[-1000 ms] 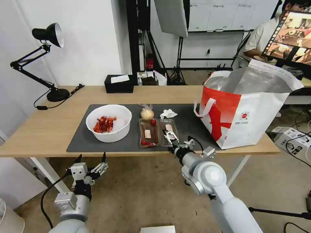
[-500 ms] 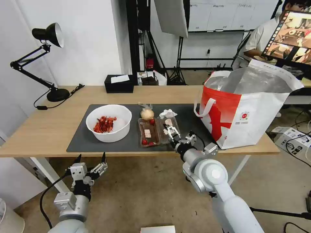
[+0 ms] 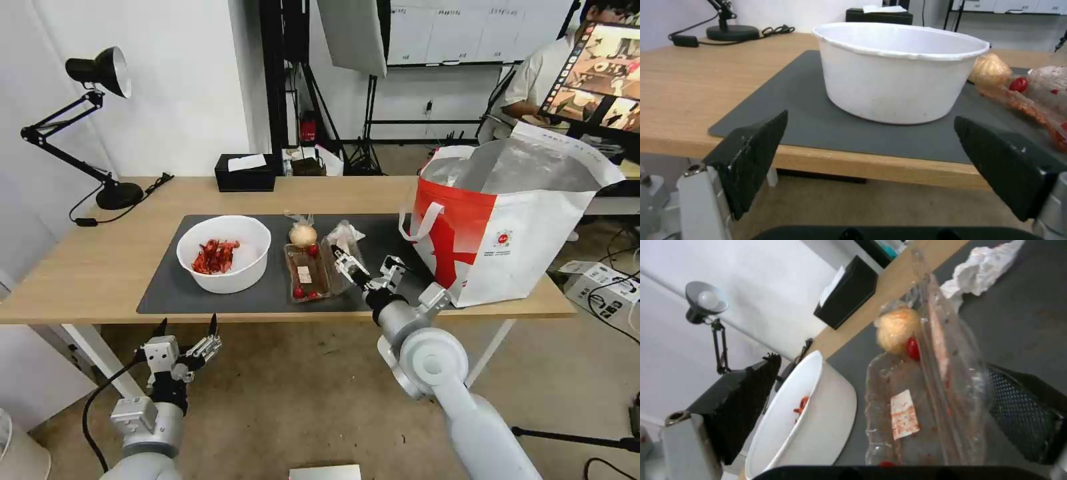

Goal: Pick up the trash from the table and place it into the takeout bag.

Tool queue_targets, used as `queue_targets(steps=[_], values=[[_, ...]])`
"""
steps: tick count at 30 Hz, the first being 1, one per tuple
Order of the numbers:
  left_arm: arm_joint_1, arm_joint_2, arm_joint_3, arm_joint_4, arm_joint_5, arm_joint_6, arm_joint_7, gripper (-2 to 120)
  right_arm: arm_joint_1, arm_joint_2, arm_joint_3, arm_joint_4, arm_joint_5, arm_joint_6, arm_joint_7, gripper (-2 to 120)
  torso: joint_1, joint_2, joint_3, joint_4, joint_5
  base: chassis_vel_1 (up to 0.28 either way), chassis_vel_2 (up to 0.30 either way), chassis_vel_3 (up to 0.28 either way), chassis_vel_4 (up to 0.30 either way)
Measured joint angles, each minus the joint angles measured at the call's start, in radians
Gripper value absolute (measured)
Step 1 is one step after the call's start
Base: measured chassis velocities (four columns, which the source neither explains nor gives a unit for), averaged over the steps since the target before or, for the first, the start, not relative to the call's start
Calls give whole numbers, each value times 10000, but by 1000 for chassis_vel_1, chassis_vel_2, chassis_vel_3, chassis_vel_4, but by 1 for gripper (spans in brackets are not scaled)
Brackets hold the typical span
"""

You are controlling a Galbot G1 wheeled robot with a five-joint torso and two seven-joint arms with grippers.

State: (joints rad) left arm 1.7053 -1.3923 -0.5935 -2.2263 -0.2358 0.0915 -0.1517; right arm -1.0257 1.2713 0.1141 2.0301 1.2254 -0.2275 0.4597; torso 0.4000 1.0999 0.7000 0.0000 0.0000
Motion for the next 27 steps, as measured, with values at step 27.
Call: queue_targets(steps=[27], values=[[157, -39, -247, -303, -32, -22, -26, 100, 1519, 726, -1259, -1235, 2362, -1180, 1355, 100, 0, 0, 0, 0, 0, 0, 0, 0, 0]])
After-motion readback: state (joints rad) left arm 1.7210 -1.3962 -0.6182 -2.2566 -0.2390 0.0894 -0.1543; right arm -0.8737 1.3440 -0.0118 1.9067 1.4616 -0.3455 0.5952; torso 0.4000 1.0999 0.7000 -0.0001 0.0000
